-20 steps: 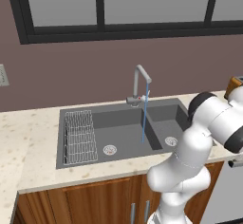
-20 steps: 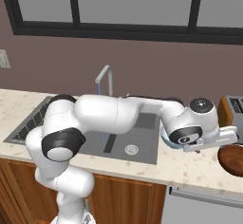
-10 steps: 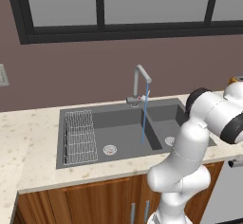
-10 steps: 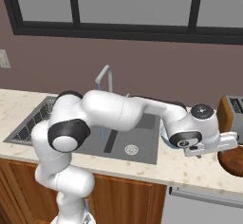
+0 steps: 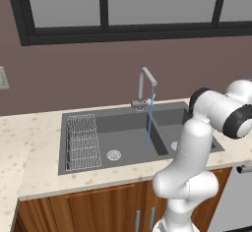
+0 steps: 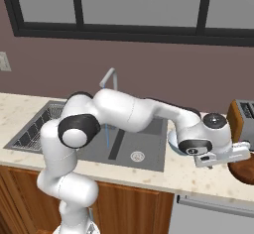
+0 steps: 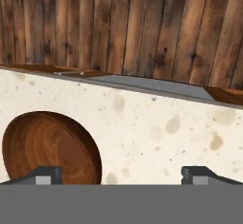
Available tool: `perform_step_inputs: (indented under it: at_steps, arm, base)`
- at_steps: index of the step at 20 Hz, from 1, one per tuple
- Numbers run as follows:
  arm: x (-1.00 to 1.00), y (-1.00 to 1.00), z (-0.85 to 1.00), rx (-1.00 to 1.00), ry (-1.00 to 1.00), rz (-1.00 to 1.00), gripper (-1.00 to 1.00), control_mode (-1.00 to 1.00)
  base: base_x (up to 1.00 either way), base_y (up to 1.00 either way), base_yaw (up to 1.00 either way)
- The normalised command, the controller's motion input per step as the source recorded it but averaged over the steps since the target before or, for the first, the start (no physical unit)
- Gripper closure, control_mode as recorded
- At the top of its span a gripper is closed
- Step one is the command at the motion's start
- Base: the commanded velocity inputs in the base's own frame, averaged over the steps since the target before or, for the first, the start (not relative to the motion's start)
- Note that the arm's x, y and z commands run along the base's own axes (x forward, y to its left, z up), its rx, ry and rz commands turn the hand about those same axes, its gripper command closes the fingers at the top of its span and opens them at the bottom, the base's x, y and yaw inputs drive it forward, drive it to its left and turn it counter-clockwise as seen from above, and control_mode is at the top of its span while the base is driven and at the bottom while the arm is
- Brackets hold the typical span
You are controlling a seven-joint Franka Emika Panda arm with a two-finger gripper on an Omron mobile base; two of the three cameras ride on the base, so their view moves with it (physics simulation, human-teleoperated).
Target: Rinse each bowl for a few seconds and place them down in the sink or on the counter.
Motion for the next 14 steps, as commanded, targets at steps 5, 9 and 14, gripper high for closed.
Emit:
perform_step_inputs:
  at_steps: [5, 9, 14]
  arm:
    - [0.04, -0.13, -0.17, 0.06, 0.03, 0.03, -1.0, -1.0]
    - [0.1, -0.13, -0.17, 0.06, 0.03, 0.05, -1.0, -1.0]
    - [0.16, -0.09, -0.03, 0.02, 0.01, 0.07, -1.0, -1.0]
  base:
    - [0.0, 0.0, 0.0]
    - [0.0, 0.0, 0.0]
    - [0.0, 0.0, 0.0]
